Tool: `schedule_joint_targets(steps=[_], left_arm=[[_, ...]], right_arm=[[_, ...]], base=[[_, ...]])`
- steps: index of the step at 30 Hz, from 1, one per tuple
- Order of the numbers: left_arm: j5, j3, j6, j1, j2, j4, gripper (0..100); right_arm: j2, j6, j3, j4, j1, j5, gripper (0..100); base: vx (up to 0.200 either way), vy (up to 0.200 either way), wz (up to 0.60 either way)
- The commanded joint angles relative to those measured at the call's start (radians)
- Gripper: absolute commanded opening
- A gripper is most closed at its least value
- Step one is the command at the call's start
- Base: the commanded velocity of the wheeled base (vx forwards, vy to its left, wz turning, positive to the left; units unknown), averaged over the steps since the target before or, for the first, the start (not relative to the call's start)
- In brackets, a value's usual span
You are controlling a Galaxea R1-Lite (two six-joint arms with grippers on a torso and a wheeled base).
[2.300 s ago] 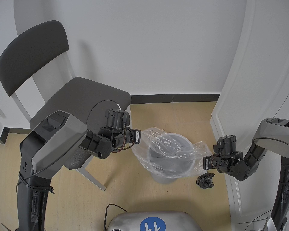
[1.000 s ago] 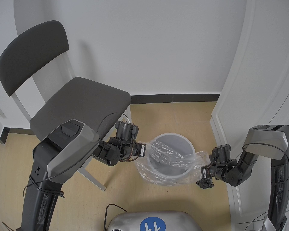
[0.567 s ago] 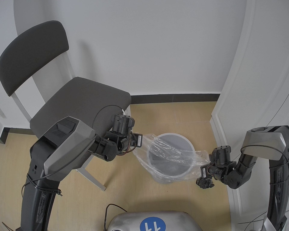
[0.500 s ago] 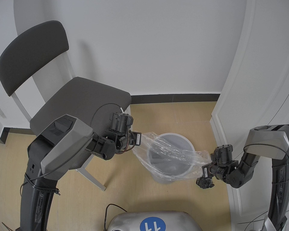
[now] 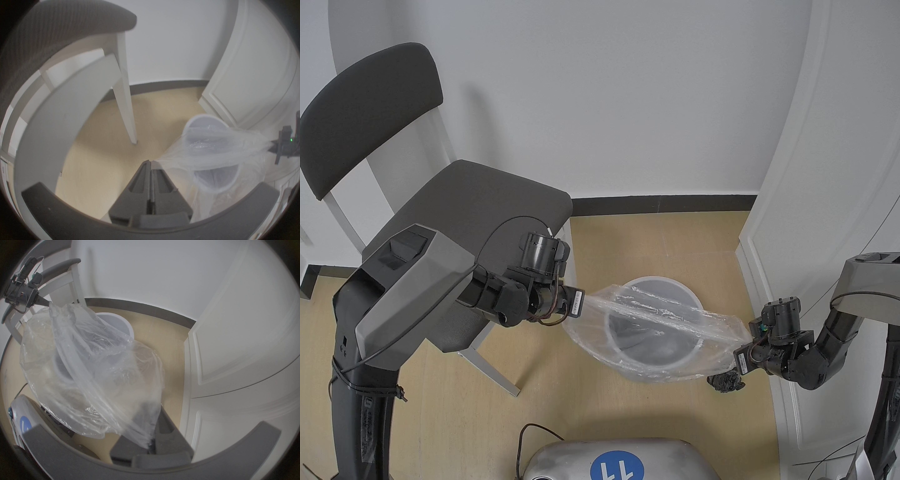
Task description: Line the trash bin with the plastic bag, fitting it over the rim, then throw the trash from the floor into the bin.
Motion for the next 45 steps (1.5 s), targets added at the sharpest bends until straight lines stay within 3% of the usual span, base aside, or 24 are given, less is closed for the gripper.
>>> schedule_joint_targets(steps=[1, 7, 15, 22, 30, 43, 44, 45], left_arm=[[-0.024, 0.017, 0.021, 0.001, -0.014, 0.036, 0], [-0.044, -0.008, 0.022, -0.002, 0.043, 0.030, 0], [-0.039, -0.062, 0.012, 0.001, 0.141, -0.133, 0], [-0.038, -0.062, 0.010, 0.000, 0.144, -0.166, 0], [-0.038, -0.029, -0.047, -0.027, 0.125, -0.312, 0], [-0.049, -0.069, -0.048, -0.024, 0.204, -0.309, 0], [-0.049, -0.069, -0.048, -0.022, 0.204, -0.310, 0], [-0.049, -0.068, -0.048, -0.024, 0.202, -0.312, 0]], right_arm=[[0.002, -0.020, 0.021, 0.008, 0.001, 0.000, 0], [0.091, -0.023, -0.005, -0.006, 0.013, 0.000, 0], [0.283, 0.038, -0.106, -0.160, 0.017, -0.012, 0], [0.298, 0.041, -0.109, -0.198, 0.028, -0.012, 0], [0.264, 0.040, -0.095, -0.212, 0.020, -0.012, 0], [0.303, 0.035, -0.098, -0.212, 0.031, -0.012, 0], [0.303, 0.035, -0.097, -0.213, 0.031, -0.012, 100], [0.299, 0.034, -0.095, -0.213, 0.031, -0.012, 100]], base=[[0.000, 0.000, 0.00], [0.000, 0.000, 0.00], [0.000, 0.000, 0.00], [0.000, 0.000, 0.00], [0.000, 0.000, 0.00], [0.000, 0.000, 0.00], [0.000, 0.000, 0.00], [0.000, 0.000, 0.00]])
